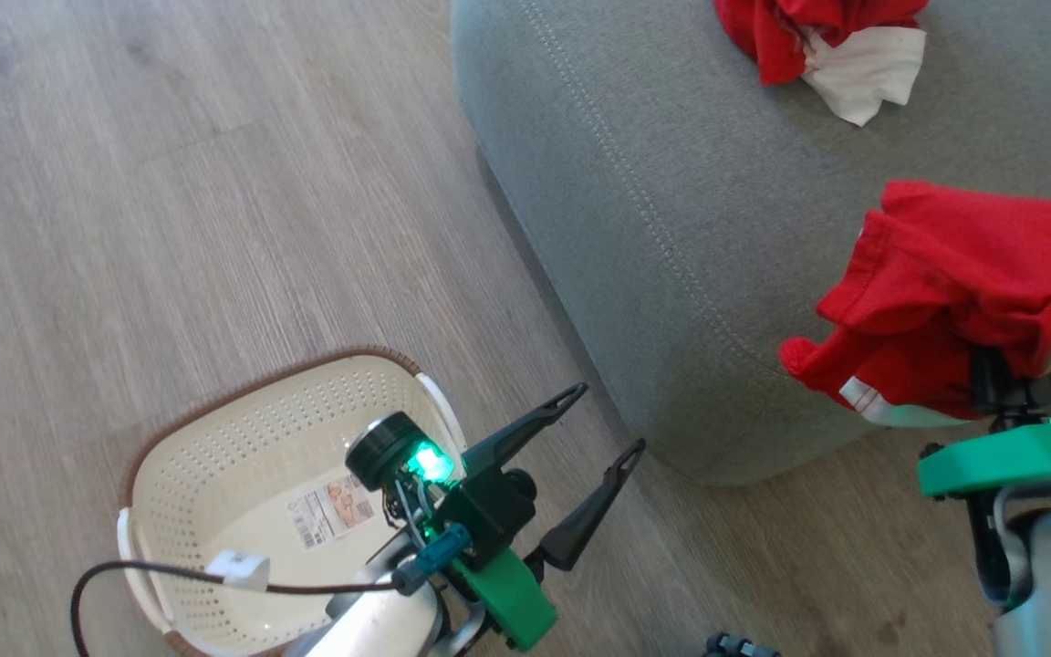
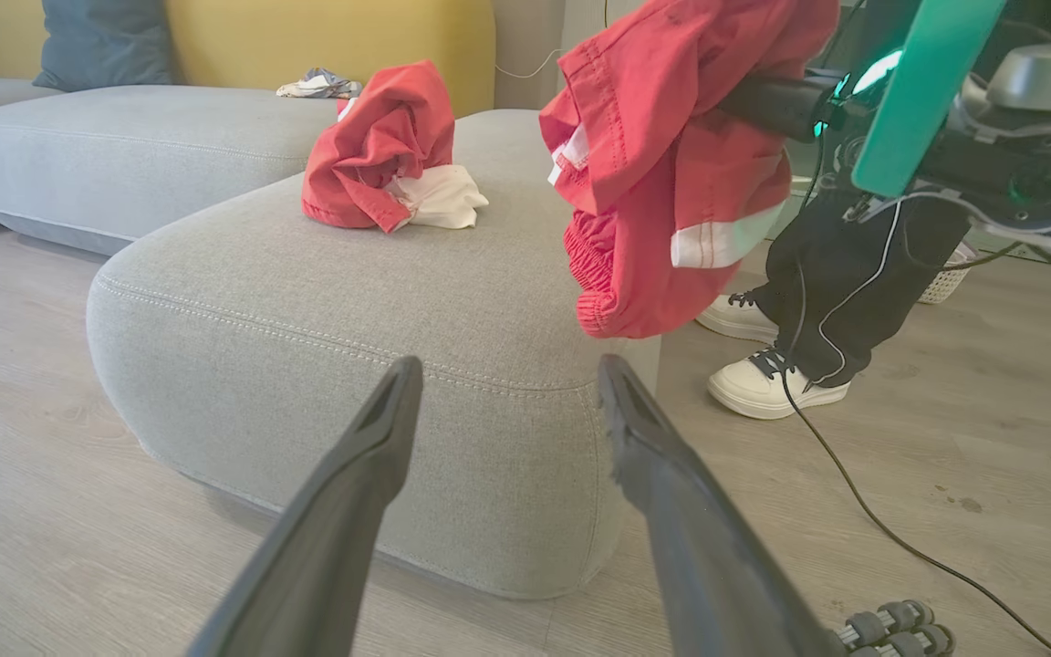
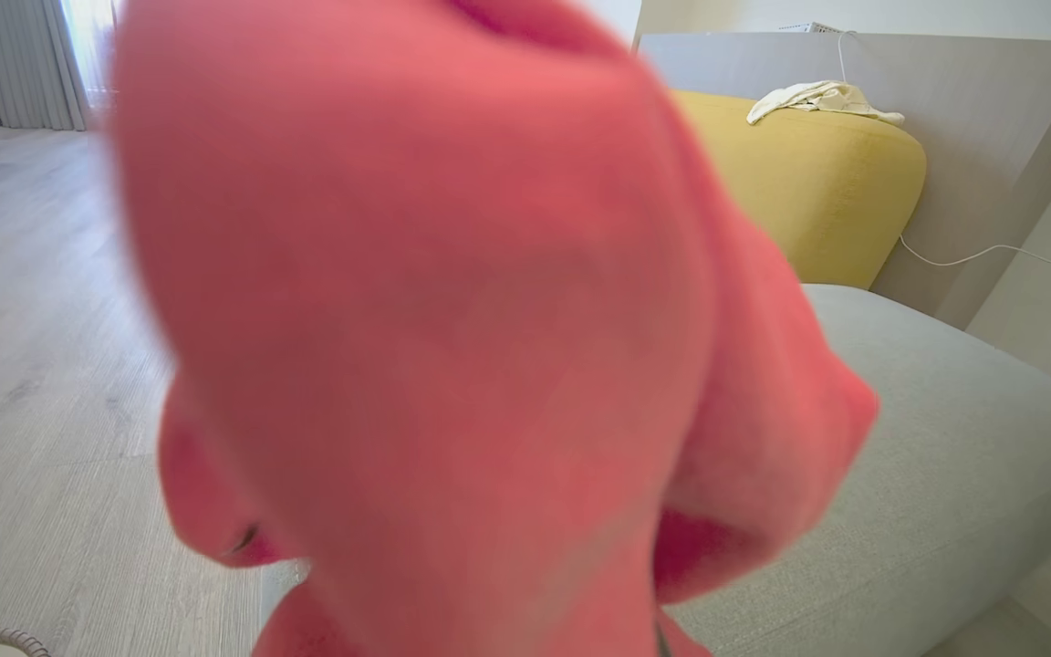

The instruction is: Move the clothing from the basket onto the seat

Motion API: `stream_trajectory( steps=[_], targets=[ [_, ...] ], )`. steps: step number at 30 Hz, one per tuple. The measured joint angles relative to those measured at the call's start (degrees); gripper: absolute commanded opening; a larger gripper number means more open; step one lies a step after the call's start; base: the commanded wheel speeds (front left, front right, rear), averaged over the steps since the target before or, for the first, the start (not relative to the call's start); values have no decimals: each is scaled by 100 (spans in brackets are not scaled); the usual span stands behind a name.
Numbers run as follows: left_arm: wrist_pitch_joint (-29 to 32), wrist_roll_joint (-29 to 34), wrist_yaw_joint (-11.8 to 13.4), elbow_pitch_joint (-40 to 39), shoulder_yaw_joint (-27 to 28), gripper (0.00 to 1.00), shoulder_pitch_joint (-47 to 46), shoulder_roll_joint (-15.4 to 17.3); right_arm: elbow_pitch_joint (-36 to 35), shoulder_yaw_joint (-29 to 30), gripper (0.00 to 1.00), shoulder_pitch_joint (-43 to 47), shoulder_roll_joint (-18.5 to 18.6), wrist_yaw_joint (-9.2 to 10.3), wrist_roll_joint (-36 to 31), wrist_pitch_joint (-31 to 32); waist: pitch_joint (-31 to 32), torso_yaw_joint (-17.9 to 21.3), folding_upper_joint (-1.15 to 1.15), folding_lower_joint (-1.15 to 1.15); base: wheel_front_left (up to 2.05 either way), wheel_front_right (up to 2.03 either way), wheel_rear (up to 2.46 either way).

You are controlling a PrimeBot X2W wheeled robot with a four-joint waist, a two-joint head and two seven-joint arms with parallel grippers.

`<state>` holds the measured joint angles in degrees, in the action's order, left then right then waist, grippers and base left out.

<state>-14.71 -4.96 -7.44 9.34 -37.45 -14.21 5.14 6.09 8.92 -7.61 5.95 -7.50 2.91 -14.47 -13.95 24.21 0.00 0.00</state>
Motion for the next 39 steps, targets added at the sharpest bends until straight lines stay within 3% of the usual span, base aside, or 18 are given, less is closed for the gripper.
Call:
stream_trajectory(
  steps=[8, 19, 20, 28, 33, 39],
  targets=[
    [0, 1, 0, -8, -18, 100, -51, 83, -192, 322, 0, -551, 236, 0, 19, 0, -228, -103, 0, 0, 0, 0, 0],
    [0, 90, 0, -27, -226, 100, -581, 315, -304, 924, 0, -2296, 1282, 0, 478, -15, -938, -249, 0, 1, 0, 0, 0],
    [0, 90, 0, -40, -304, 100, -661, 386, -87, 959, 0, -2671, 1561, 0, 587, -16, -1100, -303, 0, 1, 0, 0, 0],
    [0, 90, 0, -87, -402, 100, -976, 502, 847, 1045, 0, -4074, 2243, -1, 768, 119, -1702, -587, 0, 1, 0, 0, 0],
    [0, 90, 0, -92, -443, 100, -1097, 511, 1526, 1169, 0, -4717, 2535, 0, 750, 333, -1956, -787, 0, 0, 0, 0, 0],
    [0, 90, 0, -99, -494, 100, -1275, 506, 2604, 1540, 0, -5406, 2675, 0, 86, 442, -2270, -1107, 0, 0, 0, 0, 0]
  ],
)
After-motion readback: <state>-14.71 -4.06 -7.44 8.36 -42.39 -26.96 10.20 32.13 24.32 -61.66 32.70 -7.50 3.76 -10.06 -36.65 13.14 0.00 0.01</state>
